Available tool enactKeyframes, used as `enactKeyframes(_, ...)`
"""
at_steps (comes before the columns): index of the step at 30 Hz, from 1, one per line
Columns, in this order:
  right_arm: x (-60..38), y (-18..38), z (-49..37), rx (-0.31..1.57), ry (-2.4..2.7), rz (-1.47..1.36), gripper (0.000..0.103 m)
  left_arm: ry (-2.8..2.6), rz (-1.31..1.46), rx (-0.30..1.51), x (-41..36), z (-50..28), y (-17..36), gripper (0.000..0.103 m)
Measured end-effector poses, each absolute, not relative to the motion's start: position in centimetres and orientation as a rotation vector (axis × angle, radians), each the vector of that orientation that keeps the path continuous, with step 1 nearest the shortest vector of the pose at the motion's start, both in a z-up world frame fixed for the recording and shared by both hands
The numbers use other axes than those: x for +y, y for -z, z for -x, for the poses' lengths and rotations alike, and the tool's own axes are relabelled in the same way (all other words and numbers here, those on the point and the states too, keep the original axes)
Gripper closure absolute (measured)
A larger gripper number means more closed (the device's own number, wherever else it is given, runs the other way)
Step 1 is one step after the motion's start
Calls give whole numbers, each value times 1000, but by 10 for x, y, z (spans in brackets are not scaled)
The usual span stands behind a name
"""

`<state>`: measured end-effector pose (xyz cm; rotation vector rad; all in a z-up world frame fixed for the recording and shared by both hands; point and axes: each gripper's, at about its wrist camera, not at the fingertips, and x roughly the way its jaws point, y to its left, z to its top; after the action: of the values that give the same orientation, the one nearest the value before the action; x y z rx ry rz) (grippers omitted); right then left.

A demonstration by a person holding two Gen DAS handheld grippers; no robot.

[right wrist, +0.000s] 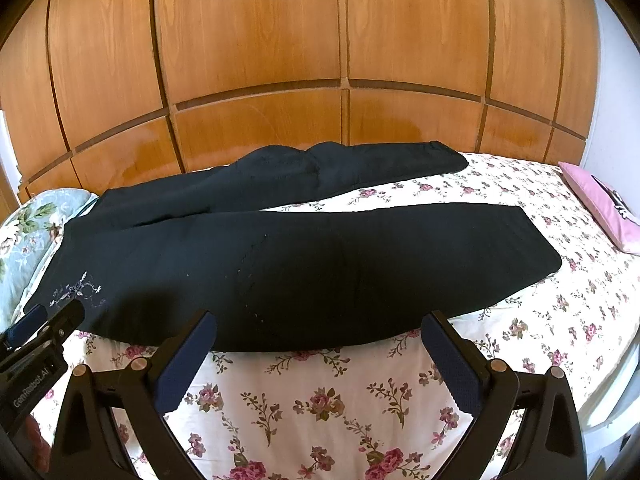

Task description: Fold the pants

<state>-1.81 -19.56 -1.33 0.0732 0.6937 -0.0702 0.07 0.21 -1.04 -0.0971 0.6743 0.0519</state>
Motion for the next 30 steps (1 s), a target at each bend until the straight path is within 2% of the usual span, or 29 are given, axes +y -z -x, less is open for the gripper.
enactKeyframes(30,-201,21,18,681,50,-91,0,-25,151,729,12,-8,25,28)
